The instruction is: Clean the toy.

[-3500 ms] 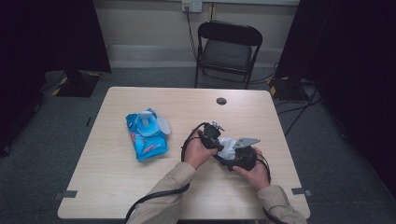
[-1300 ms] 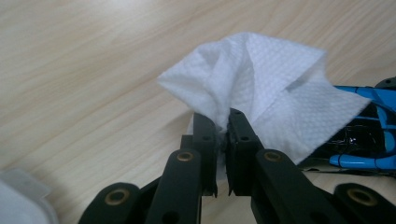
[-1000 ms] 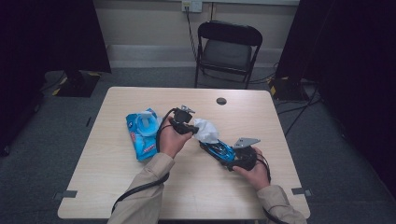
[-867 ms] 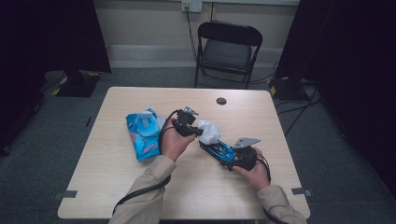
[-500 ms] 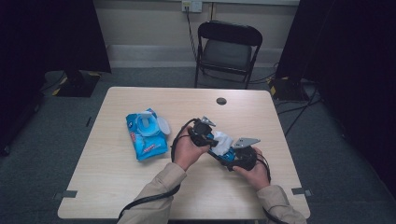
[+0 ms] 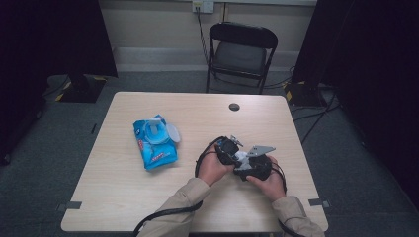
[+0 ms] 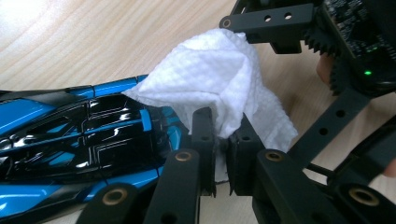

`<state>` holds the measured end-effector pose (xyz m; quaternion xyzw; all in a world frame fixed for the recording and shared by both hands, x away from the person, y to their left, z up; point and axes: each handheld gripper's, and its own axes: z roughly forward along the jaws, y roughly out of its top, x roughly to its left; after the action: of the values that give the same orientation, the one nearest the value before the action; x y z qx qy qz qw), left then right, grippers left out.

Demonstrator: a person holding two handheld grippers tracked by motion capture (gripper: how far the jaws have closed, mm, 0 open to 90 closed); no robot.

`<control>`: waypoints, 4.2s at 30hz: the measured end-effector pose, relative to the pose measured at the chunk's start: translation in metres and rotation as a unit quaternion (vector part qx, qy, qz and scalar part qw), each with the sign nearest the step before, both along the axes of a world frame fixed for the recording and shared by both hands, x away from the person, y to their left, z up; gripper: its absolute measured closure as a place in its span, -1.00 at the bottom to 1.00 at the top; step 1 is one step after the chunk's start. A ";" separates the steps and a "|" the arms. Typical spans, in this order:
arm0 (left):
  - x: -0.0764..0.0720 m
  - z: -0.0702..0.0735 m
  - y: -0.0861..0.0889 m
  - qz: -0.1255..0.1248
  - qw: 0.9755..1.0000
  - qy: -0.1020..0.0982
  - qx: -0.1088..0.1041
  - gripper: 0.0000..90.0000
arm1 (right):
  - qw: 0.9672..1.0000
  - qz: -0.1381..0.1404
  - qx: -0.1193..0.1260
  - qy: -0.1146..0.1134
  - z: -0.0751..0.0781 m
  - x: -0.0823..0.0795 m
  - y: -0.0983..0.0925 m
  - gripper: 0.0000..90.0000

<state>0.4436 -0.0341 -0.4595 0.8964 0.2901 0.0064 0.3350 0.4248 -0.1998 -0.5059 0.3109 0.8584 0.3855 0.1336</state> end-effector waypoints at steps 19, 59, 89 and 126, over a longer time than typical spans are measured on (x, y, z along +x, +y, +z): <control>0.011 0.007 0.022 0.037 0.999 -0.013 0.008 0.85 | 1.000 0.000 0.000 0.000 0.000 0.000 0.000 -0.43; 0.040 0.006 0.056 0.116 0.993 -0.019 0.020 0.85 | 1.000 0.000 0.000 0.000 0.000 0.000 0.000 -0.43; 0.044 0.008 0.092 0.160 0.986 -0.027 0.038 0.86 | 1.000 0.000 0.000 0.000 0.000 0.000 0.000 -0.43; -0.015 -0.021 0.119 0.136 0.990 0.000 0.020 0.80 | 1.000 0.008 0.009 -0.006 0.022 -0.003 -0.005 -0.59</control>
<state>0.4290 0.0851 -0.4810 0.8549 0.4094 0.0581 0.3133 0.4221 -0.2044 -0.4835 0.3030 0.8565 0.3963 0.1324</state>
